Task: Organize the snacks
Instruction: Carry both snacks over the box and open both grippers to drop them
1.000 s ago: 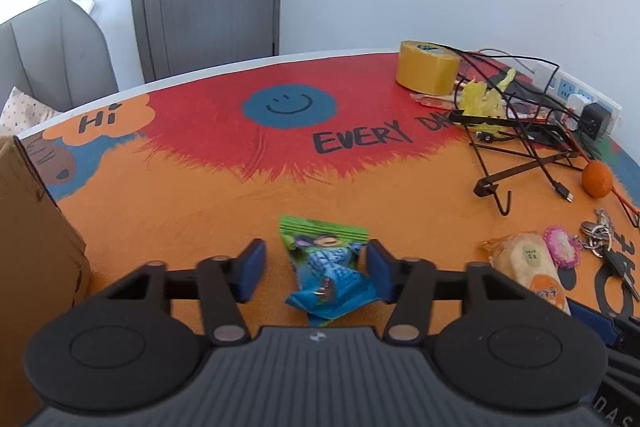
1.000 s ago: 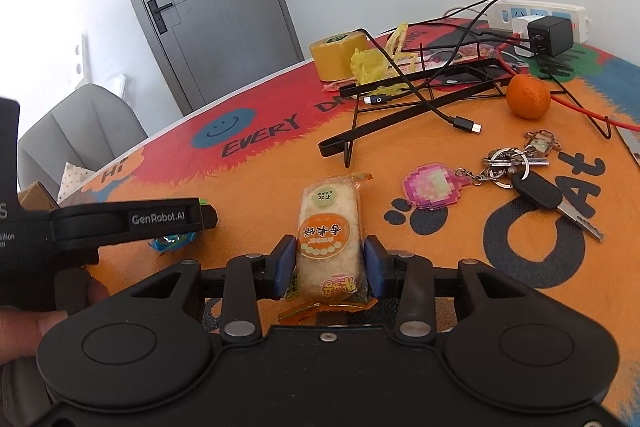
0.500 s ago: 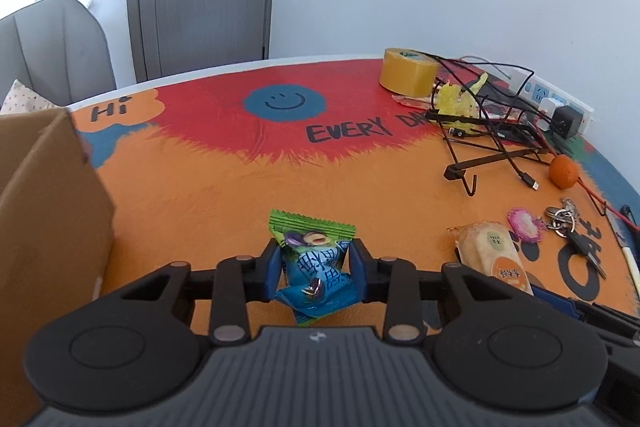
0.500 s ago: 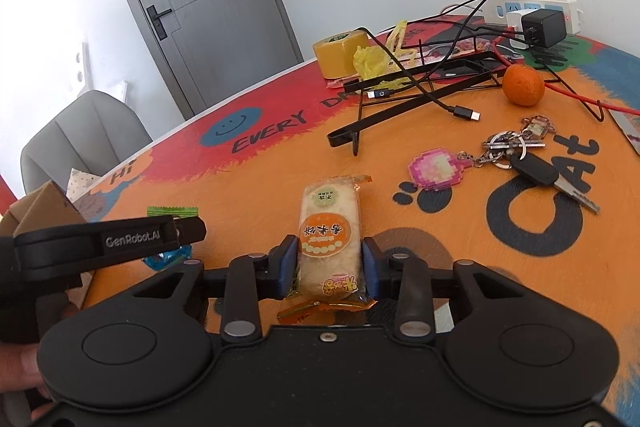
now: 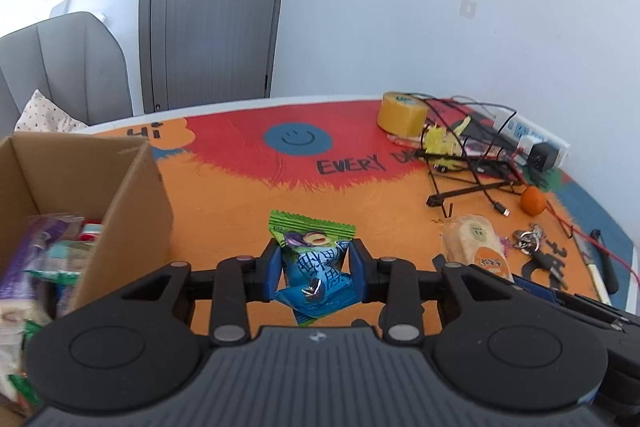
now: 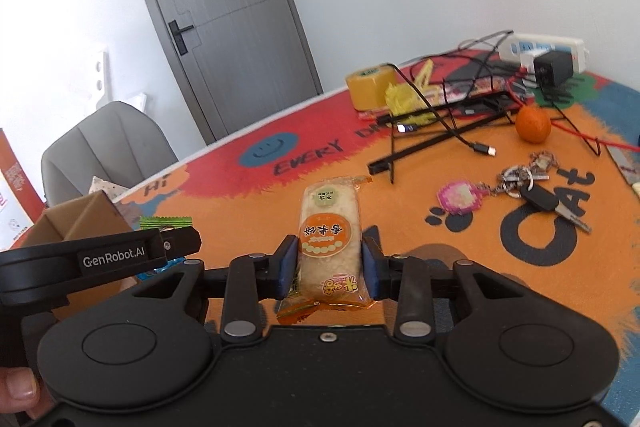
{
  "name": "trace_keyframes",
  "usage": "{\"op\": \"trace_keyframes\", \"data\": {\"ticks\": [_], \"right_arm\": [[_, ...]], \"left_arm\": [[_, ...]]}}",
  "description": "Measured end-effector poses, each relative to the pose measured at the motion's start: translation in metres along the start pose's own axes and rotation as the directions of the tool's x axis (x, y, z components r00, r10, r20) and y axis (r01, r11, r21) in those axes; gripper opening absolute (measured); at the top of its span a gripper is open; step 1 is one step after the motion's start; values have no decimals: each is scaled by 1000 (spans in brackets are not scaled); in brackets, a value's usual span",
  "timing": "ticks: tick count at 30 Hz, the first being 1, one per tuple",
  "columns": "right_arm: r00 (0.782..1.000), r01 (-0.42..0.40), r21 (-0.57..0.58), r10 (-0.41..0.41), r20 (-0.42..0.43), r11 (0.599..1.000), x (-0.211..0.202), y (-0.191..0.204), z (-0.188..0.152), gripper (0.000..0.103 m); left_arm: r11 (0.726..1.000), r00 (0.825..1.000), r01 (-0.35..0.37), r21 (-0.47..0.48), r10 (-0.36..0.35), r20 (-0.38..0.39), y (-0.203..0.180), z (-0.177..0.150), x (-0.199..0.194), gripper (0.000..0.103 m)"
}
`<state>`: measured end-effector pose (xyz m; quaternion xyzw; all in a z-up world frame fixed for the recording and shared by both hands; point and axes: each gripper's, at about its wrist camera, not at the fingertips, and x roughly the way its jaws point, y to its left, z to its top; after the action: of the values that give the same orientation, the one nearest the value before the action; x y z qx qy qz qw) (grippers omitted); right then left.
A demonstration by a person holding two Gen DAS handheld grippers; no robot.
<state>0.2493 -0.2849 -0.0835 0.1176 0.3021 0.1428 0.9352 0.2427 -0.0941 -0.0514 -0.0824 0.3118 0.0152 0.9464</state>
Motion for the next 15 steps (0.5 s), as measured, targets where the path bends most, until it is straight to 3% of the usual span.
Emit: {"op": "trace_keyframes", "data": {"ticks": [15], "right_arm": [[998,-40,-52,43,54,998,-35,45,9,35]], "left_arm": [[999,998,13,-46,-10,70,33,5,-69,34]]}}
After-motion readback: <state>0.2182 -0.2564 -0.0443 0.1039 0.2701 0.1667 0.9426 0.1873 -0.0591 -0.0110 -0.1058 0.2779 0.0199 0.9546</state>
